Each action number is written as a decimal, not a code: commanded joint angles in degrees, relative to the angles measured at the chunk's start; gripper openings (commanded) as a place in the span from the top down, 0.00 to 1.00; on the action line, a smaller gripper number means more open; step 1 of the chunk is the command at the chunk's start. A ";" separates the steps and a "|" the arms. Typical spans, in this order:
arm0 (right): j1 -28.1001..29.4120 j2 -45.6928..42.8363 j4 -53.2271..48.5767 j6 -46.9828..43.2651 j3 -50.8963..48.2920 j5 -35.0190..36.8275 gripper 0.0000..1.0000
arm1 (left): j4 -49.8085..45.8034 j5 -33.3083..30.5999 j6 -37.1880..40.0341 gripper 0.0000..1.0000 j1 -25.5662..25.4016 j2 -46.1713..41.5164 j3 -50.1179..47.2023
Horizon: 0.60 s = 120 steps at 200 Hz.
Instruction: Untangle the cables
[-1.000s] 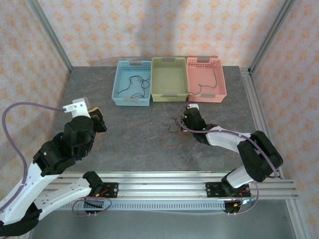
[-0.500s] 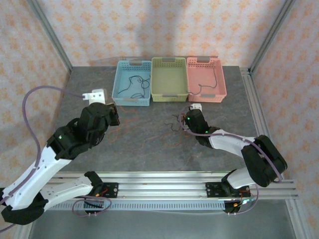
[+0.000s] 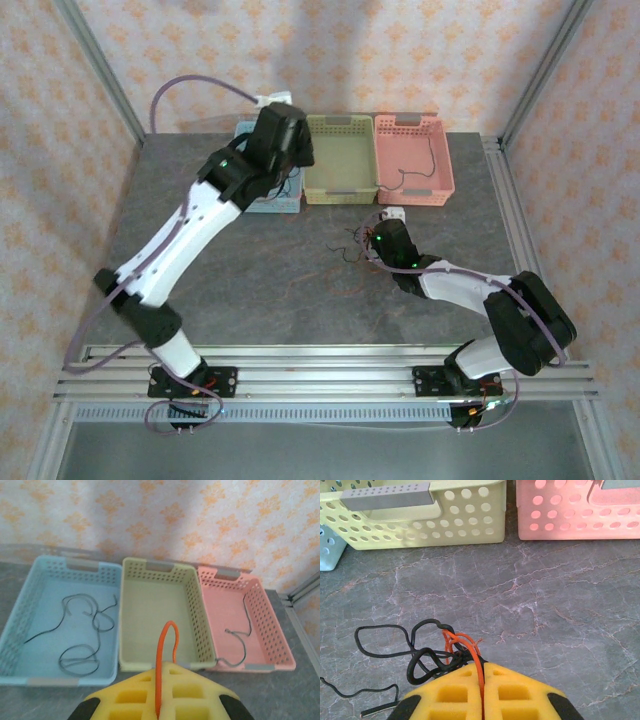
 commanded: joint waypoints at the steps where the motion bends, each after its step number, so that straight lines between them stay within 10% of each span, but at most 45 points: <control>1: -0.39 -2.33 1.67 1.19 -1.00 -0.19 1.00 | -0.60 2.63 0.84 1.00 1.57 6.26 7.73; 69: -0.39 -2.71 1.99 1.11 -1.09 -0.50 1.00 | -1.66 6.69 4.08 1.00 4.47 42.26 44.37; 120: -0.39 -2.81 1.96 1.02 -1.00 -0.94 1.00 | 6.02 11.06 2.84 1.00 6.94 52.71 43.81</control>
